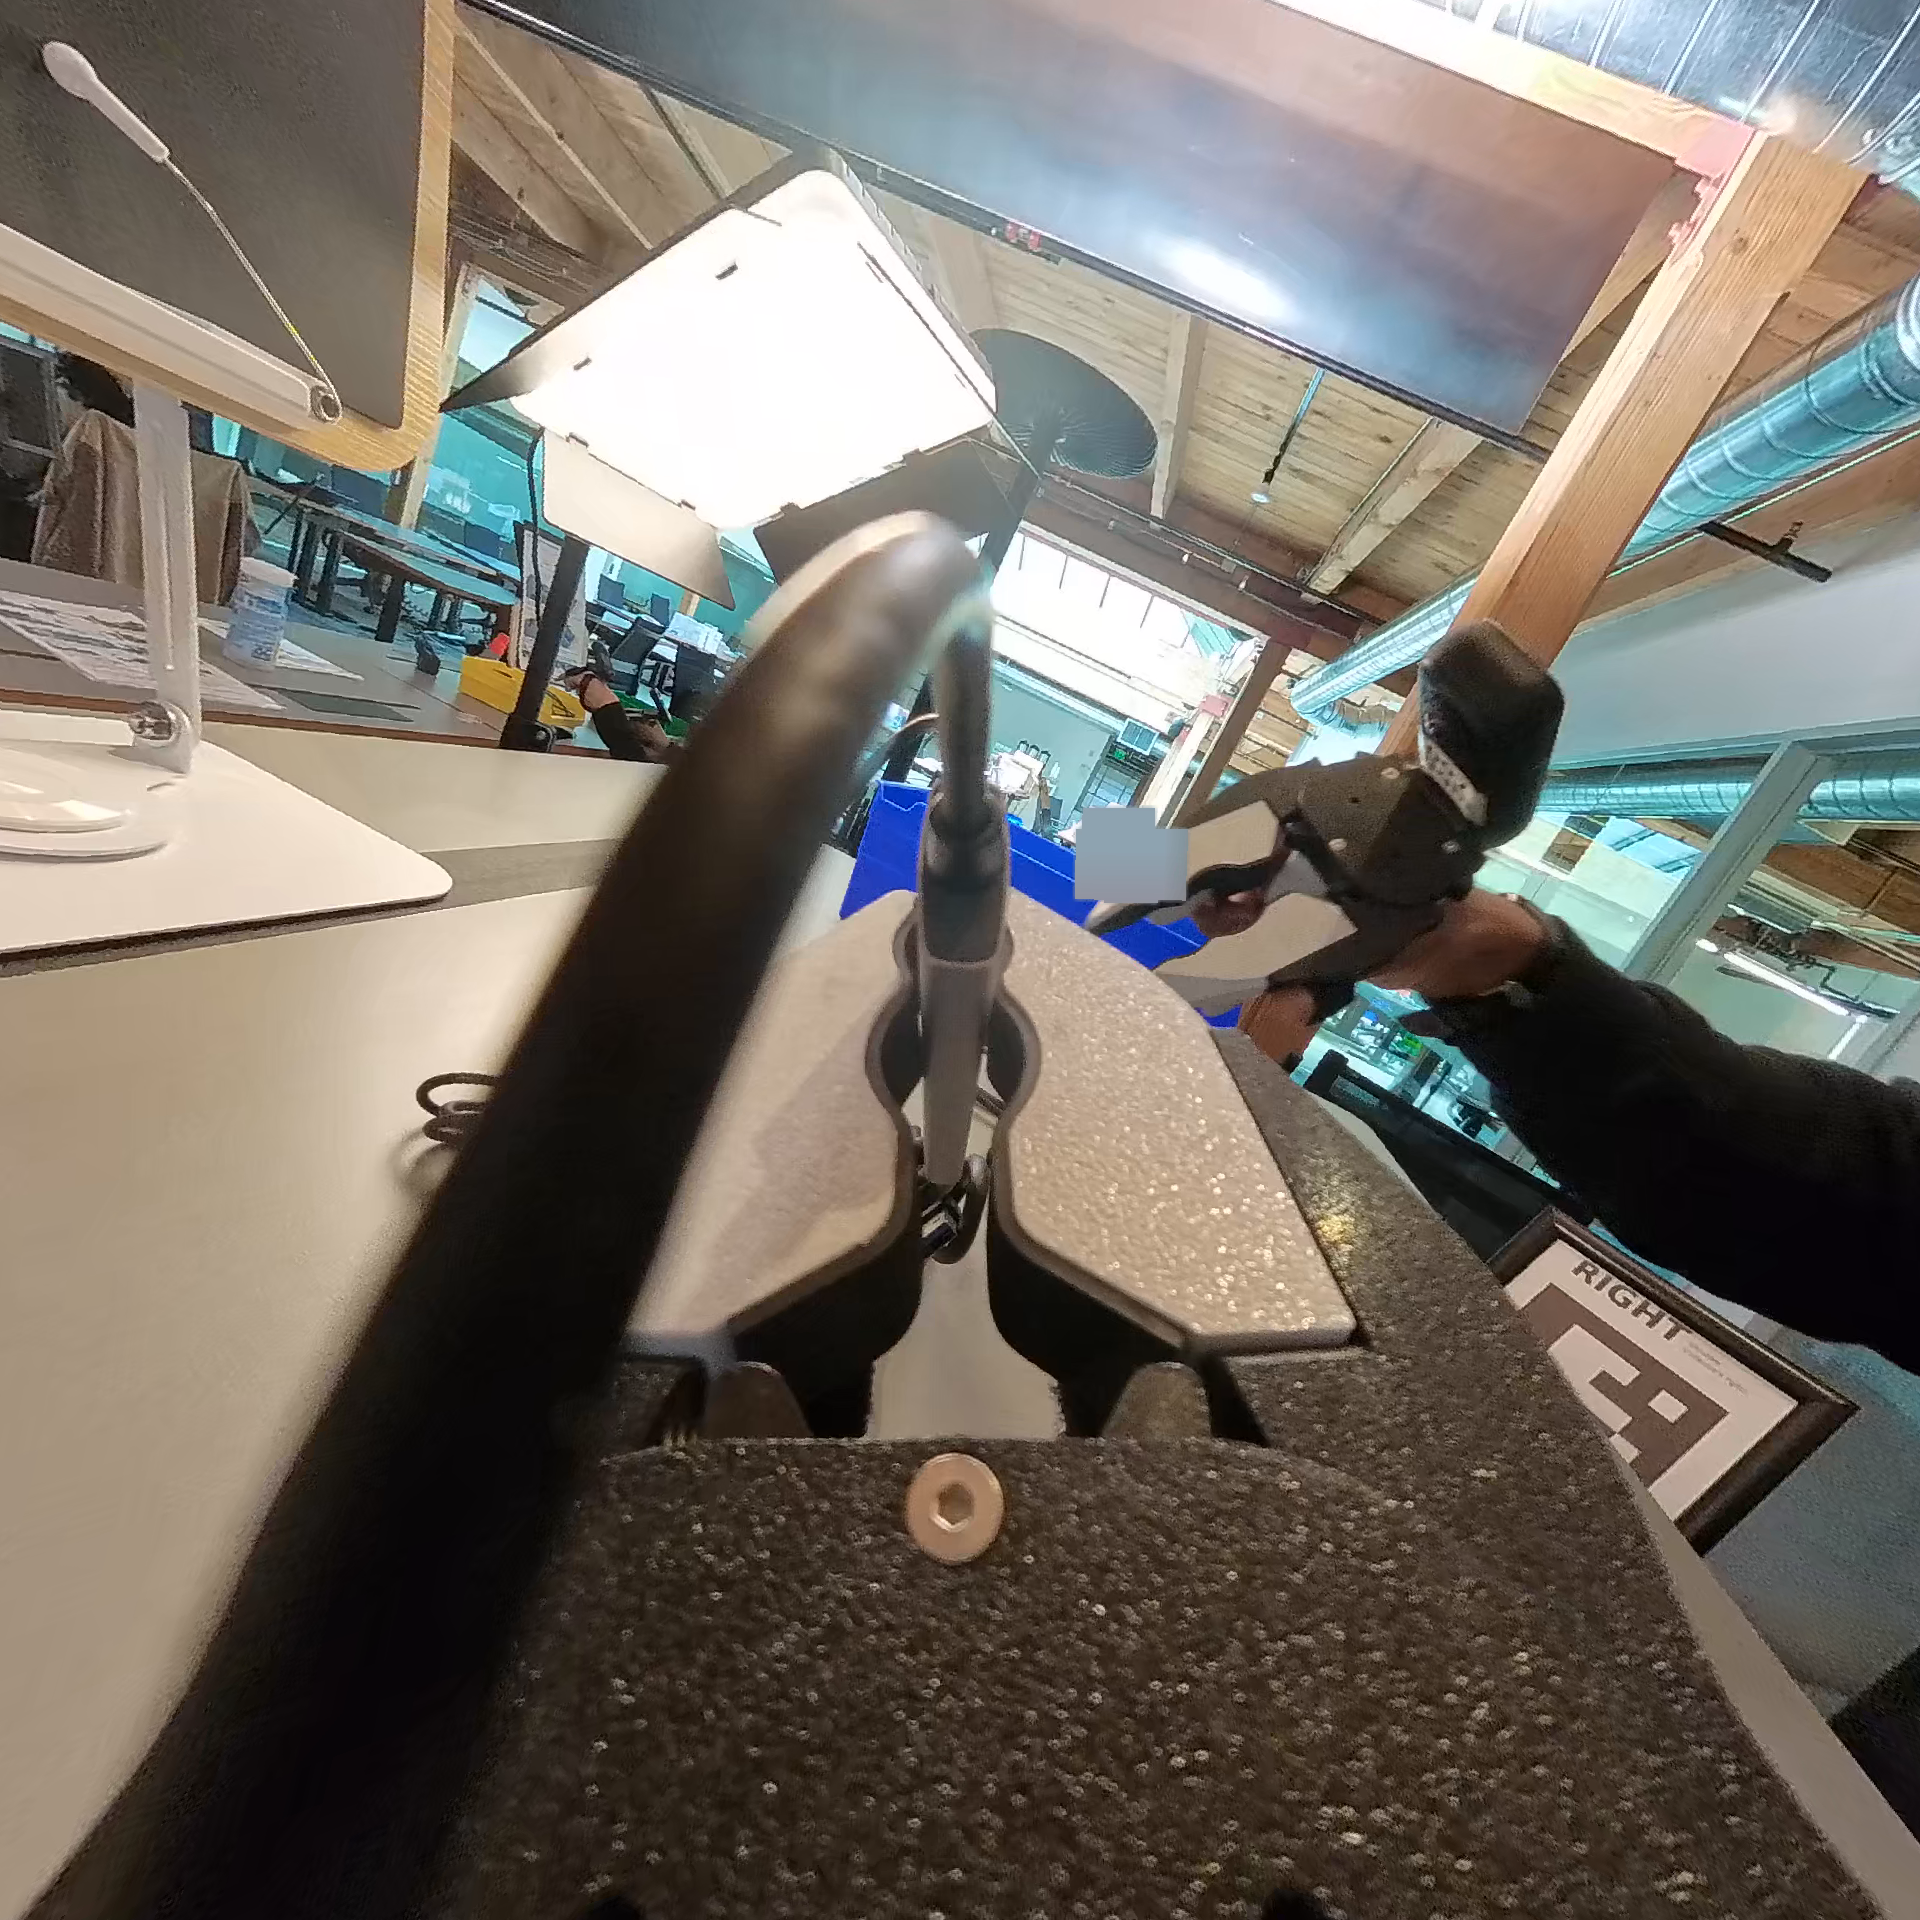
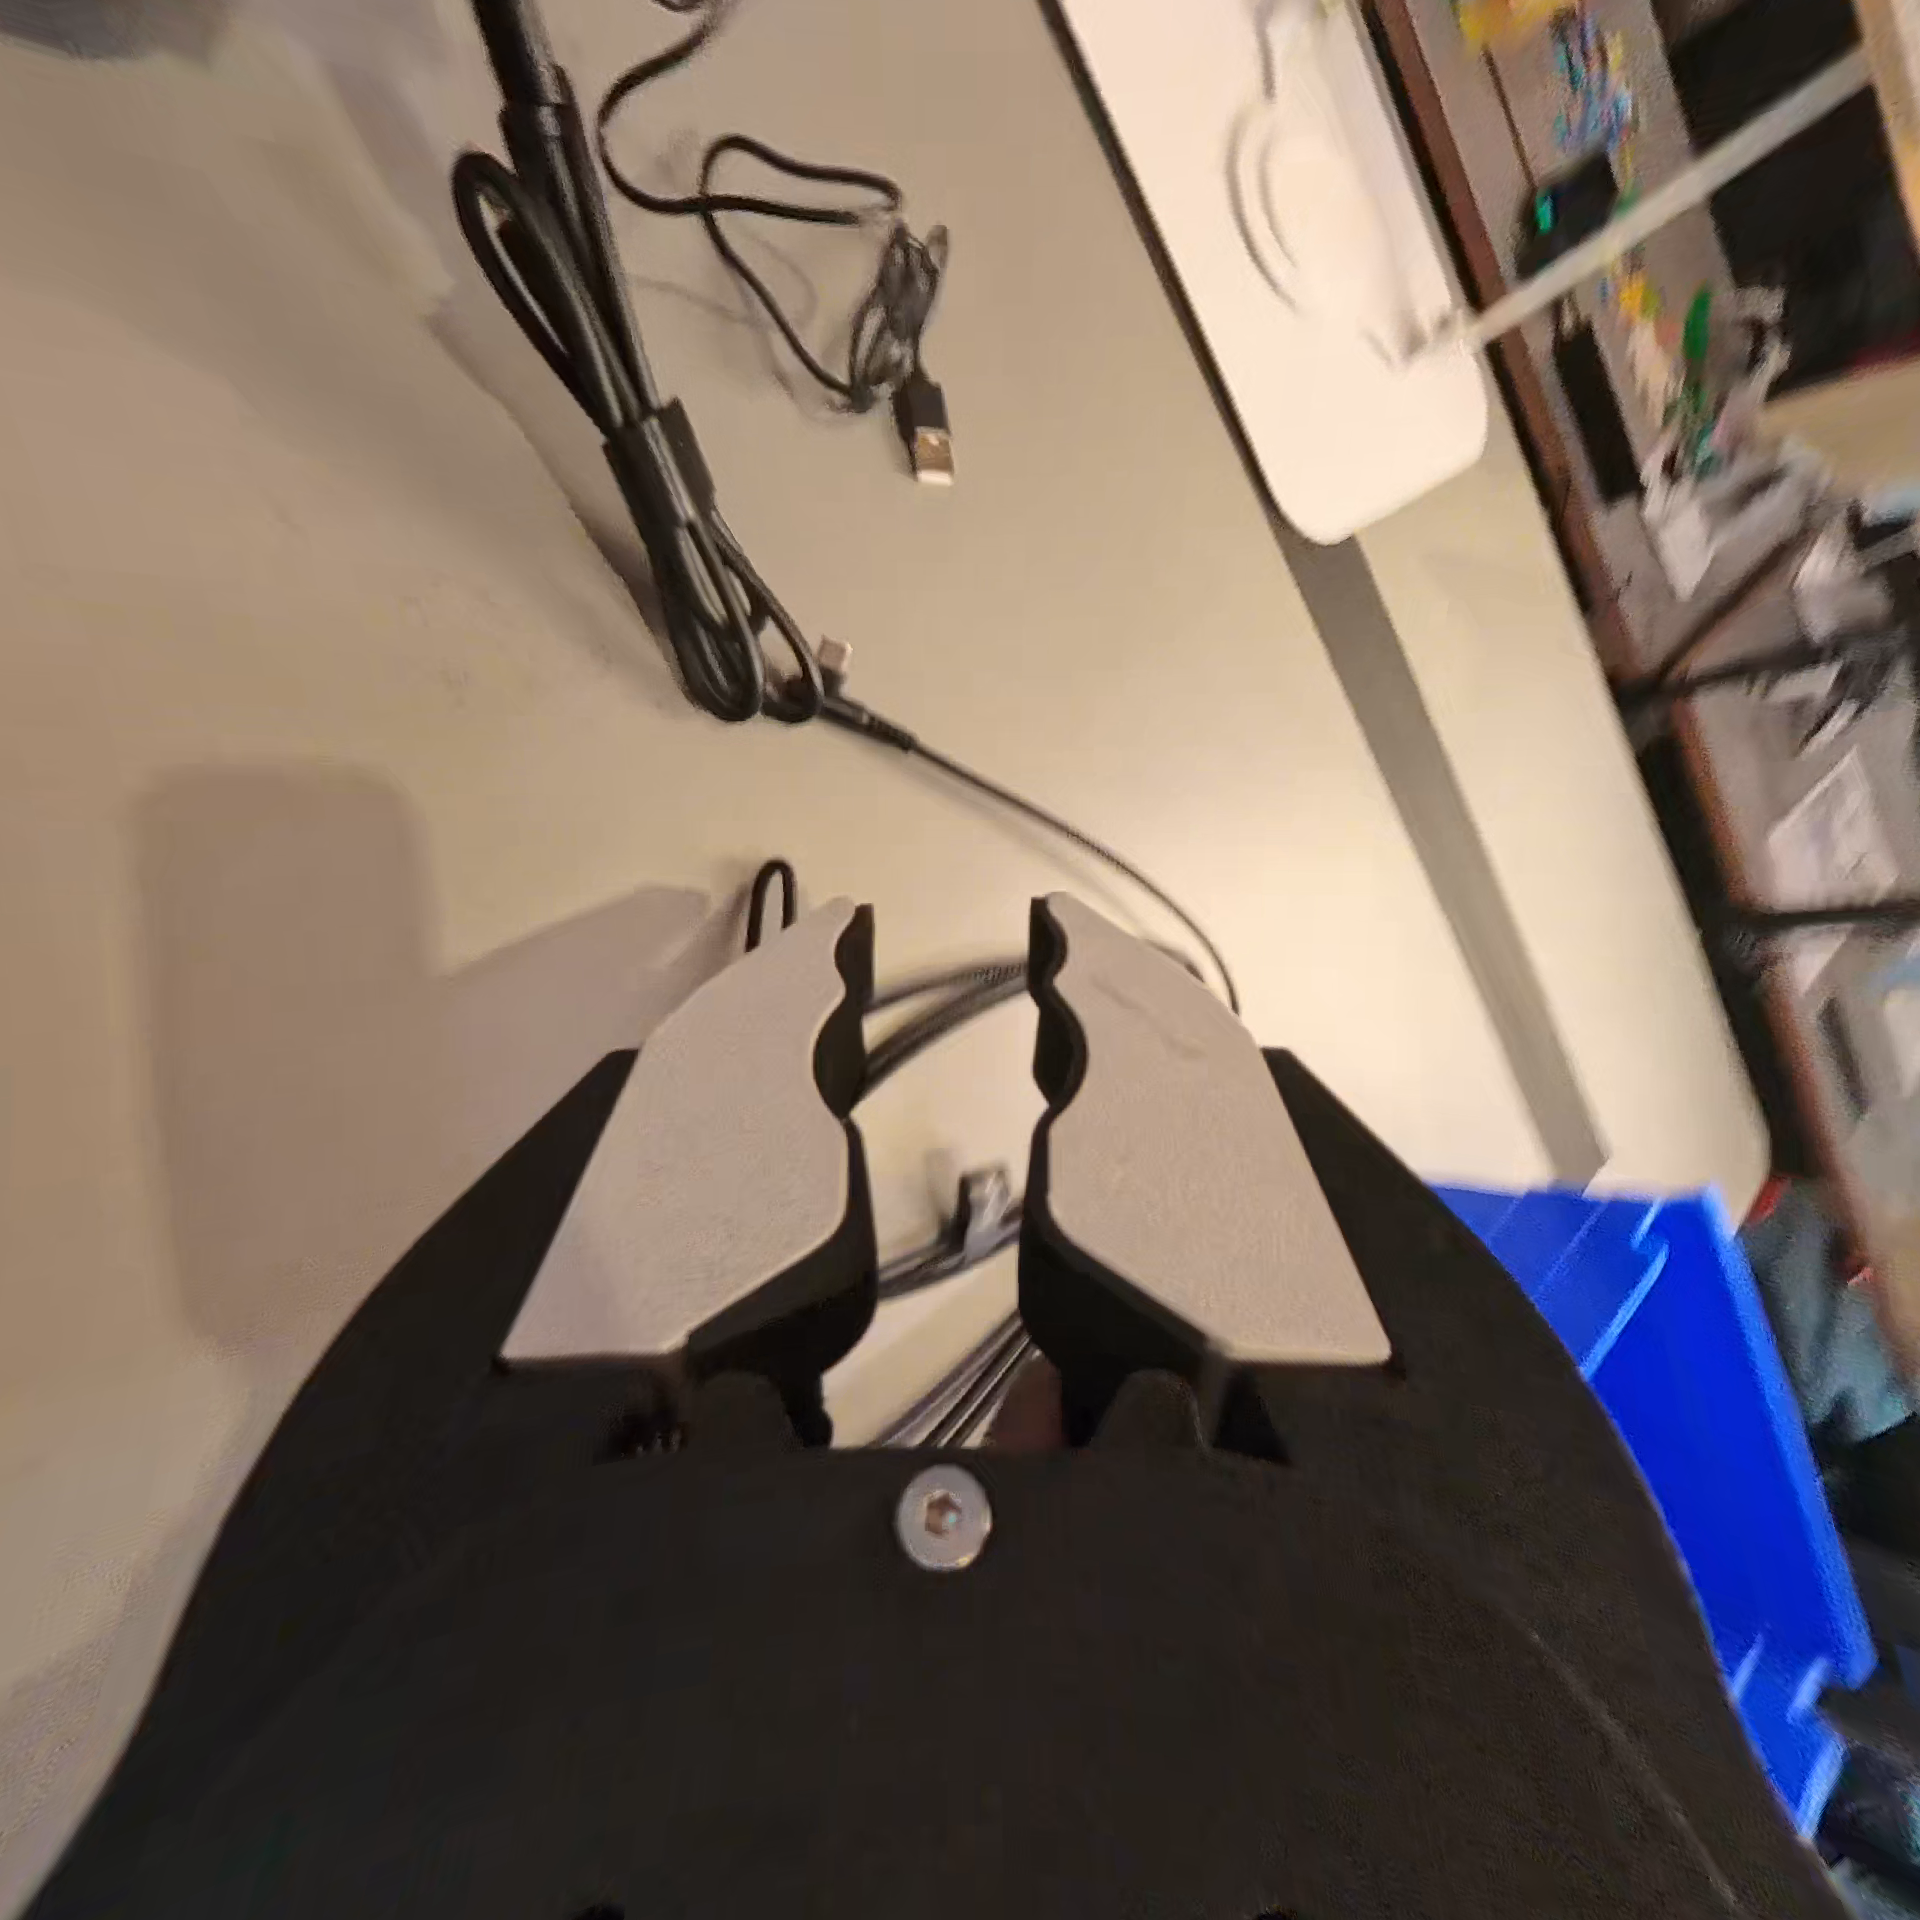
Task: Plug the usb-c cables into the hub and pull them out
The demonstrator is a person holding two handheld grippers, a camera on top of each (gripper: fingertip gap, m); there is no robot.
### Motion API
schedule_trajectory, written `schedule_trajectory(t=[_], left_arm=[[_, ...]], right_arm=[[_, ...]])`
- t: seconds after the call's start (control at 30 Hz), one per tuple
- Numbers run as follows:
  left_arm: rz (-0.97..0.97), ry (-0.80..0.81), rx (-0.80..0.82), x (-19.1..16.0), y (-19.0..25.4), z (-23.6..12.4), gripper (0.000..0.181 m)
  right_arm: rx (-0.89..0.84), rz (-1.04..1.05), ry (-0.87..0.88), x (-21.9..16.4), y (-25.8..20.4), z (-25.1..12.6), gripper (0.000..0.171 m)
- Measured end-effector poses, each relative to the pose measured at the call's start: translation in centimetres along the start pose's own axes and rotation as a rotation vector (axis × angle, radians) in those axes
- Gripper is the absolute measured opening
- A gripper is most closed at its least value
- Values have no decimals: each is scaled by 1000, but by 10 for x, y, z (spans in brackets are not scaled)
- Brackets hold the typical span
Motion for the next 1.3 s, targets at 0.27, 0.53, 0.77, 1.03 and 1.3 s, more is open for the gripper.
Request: schedule_trajectory(t=[0.27,0.53,0.77,1.03,1.3], left_arm=[[2,25,51,7,-11,-20,6],[-41,34,29,10,-19,-24,4],[-3,35,110,12,-25,-26,7],[32,65,198,15,-28,-32,8],[53,66,204,15,-26,-31,7]], right_arm=[[163,-358,-24,31,-12,90,50],[352,-300,-126,43,-8,120,12],[-173,-117,135,82,14,126,9],[-610,163,495,97,27,80,9],[-429,148,574,107,12,85,9]])
Point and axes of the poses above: each gripper's, where its closed fingertips meet, z out along the fingers, x out of its top, y = z × x across the jaws, the point moved 4 cm from there along -z, back along the fingers, and after that the axes turned 13 degrees about -y, right-handed, at the moved point
